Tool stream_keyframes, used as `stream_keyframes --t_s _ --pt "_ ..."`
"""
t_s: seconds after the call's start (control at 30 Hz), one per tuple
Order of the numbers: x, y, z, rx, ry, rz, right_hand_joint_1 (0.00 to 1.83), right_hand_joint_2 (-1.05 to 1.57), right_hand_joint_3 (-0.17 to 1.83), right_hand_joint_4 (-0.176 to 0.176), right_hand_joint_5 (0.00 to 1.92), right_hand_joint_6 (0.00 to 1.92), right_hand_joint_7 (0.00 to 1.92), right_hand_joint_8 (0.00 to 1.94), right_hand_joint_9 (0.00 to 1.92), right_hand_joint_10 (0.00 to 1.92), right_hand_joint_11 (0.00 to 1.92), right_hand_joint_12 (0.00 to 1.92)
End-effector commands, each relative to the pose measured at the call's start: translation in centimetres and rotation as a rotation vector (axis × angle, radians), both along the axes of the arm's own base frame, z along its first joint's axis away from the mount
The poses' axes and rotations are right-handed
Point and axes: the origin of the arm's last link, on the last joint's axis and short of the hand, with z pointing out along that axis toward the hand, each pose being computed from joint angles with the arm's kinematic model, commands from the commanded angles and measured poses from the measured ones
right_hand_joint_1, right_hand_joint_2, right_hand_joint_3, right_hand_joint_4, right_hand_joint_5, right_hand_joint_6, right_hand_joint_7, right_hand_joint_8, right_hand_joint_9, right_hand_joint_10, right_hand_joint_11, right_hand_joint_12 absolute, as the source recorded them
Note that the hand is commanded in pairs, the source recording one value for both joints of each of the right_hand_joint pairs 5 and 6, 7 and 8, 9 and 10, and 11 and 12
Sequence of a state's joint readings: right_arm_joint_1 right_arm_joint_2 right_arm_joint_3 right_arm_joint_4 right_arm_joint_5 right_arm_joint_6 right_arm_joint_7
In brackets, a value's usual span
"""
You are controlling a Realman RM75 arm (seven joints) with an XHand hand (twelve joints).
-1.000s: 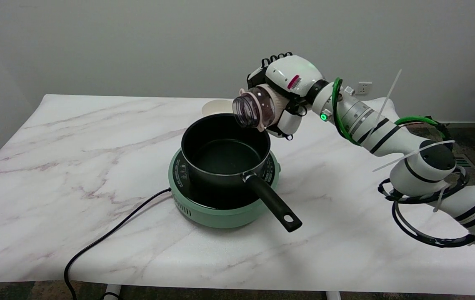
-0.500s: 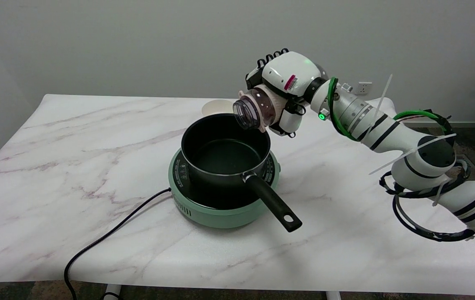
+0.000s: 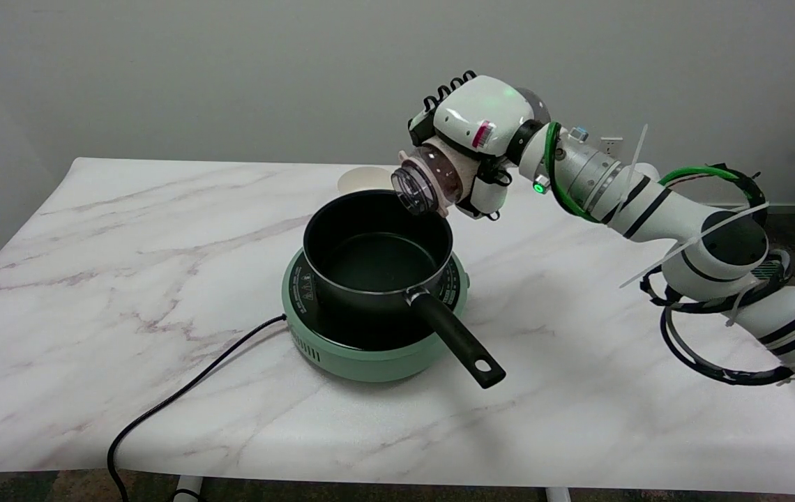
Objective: Pour the contents of the bottle into the soup pot.
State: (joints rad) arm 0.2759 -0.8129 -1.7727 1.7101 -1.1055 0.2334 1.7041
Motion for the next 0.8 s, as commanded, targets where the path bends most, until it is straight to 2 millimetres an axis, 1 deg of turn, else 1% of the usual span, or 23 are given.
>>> stream_keyframes --t_s 0.03,0.37,0.8 --pt "1.29 -0.83 0.0 0.032 0.143 0.047 1.51 0.12 1.43 0.0 1.42 1.42 1.31 1.31 1.23 1.23 1.07 1.07" --pt "1.17 -0.95 -0.07 0.031 0.19 0.054 1.5 0.15 1.4 0.0 1.44 1.44 1.31 1.31 1.22 1.22 1.07 1.07" --pt "1.22 -1.11 0.05 0.027 0.192 0.052 1.49 0.19 1.36 0.0 1.45 1.45 1.32 1.32 1.22 1.22 1.07 1.07"
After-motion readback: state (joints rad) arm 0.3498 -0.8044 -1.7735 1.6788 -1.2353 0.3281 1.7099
